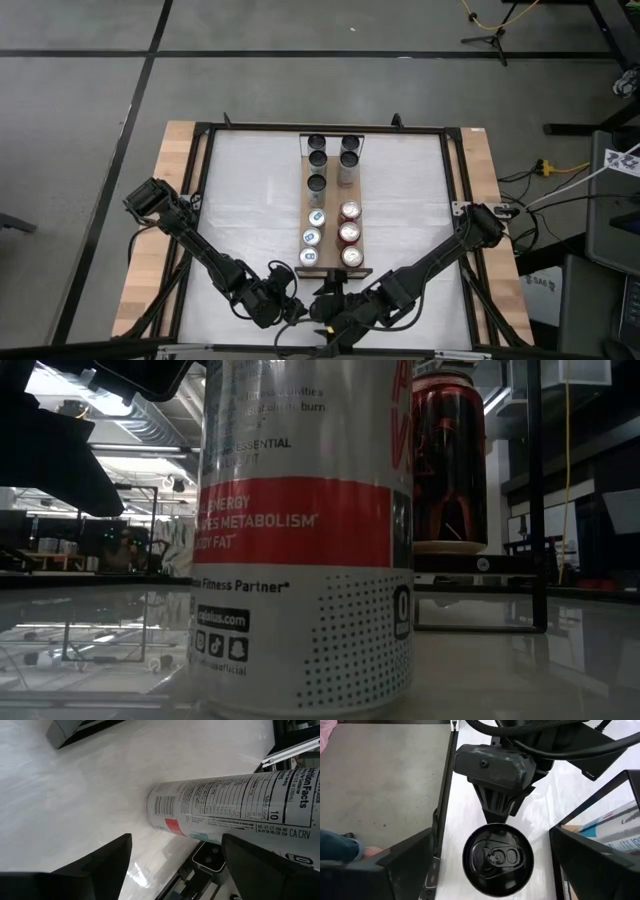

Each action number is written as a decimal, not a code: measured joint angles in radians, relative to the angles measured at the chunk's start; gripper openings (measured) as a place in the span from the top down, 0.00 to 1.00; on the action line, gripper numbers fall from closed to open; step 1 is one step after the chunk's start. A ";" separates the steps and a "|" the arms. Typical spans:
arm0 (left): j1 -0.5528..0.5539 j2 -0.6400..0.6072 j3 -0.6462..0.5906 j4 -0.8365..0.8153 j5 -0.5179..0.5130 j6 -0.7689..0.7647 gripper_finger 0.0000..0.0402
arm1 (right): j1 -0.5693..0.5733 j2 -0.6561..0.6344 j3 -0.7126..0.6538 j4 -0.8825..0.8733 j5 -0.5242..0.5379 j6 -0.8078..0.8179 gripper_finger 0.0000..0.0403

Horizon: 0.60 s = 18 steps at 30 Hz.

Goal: Place canned beverage on shelf
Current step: Put the white pink soda can on the shelf aligned with the other white pink soda can

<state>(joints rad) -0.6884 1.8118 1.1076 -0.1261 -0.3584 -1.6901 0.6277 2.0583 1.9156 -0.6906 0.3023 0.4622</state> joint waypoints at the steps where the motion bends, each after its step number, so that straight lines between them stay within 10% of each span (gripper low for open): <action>1: 0.000 0.000 0.000 0.000 0.000 0.000 0.24 | 0.000 0.000 0.000 0.000 0.000 0.000 0.04; 18: 0.000 0.000 0.000 0.000 0.000 0.000 0.24 | 0.000 0.068 0.000 -0.023 0.008 0.000 0.04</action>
<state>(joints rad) -0.6884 1.8118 1.1076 -0.1264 -0.3584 -1.6901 0.6277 2.1260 1.9156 -0.7141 0.3099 0.4625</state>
